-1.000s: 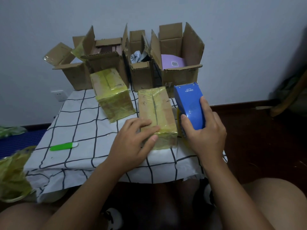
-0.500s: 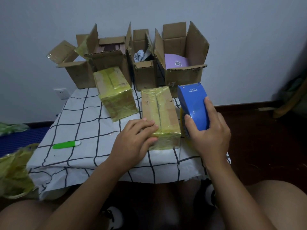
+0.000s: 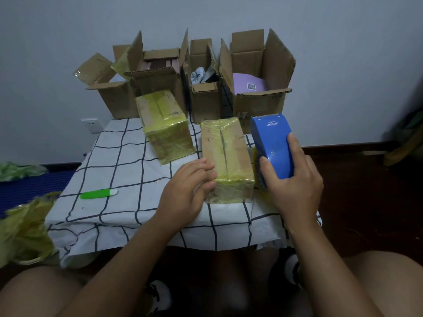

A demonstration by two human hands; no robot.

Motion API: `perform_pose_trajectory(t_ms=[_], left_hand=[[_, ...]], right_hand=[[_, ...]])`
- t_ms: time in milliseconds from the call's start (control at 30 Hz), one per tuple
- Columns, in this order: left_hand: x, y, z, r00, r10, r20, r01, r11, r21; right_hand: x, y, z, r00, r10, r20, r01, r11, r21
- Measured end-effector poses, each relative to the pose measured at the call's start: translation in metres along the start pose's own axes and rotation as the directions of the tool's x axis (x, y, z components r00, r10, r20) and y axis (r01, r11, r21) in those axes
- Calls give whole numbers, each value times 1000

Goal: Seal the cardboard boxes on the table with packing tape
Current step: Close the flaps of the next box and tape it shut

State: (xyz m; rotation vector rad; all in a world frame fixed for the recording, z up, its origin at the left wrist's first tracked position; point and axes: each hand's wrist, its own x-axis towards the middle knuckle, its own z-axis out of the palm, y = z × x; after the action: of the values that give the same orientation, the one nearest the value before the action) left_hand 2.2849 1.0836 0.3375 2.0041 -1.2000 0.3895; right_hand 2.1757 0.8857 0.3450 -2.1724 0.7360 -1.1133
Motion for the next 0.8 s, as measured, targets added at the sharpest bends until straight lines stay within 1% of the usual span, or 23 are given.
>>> perform_pose_trajectory(t_ms=[67, 167, 233, 300, 367, 400, 433, 500, 533, 567, 600, 700, 800], left_hand=[[-1, -2, -6, 999, 2, 49, 0, 999, -46], [0, -4, -11, 999, 7, 46, -5, 999, -50], [3, -1, -10, 998, -25, 49, 28, 997, -65], [1, 5, -10, 993, -104, 58, 108, 991, -81], [-7, 14, -7, 971, -240, 12, 239, 962, -128], [-12, 19, -5, 943, -329, -50, 315, 931, -182], [-16, 24, -2, 896, -428, -122, 389, 886, -253], [-22, 34, 5, 770, -598, -224, 494, 780, -384], [-25, 39, 9, 727, -638, -256, 517, 753, -407], [-28, 42, 13, 710, -644, -284, 521, 752, -403], [-30, 45, 16, 710, -636, -301, 516, 762, -391], [-31, 54, 23, 734, -595, -328, 487, 798, -355], [-28, 56, 25, 741, -554, -380, 467, 831, -302]], right_hand=[[0, -1, -1, 1000, -1, 1, 1, 1000, 0], [1, -1, 0, 1000, 2, -3, -2, 1000, -1], [1, 1, 1, 1000, 6, -3, -6, 1000, 0], [1, 0, 0, 1000, 4, -2, -4, 1000, 10], [1, 0, 0, 1000, 6, 2, -6, 1000, 17], [1, 0, 0, 1000, 6, 3, -6, 1000, 18], [1, 0, 1, 1000, 5, 2, -5, 1000, 18], [1, 0, 1, 1000, 4, -1, -4, 1000, 20], [1, 0, 1, 1000, 5, 2, -5, 1000, 23], [1, 0, 0, 1000, 6, 6, -6, 1000, 25], [1, -1, 0, 1000, 7, 8, -7, 1000, 26], [1, 1, 0, 1000, 0, 6, -1, 1000, 20], [1, 1, 0, 1000, 2, 8, -2, 1000, 21]])
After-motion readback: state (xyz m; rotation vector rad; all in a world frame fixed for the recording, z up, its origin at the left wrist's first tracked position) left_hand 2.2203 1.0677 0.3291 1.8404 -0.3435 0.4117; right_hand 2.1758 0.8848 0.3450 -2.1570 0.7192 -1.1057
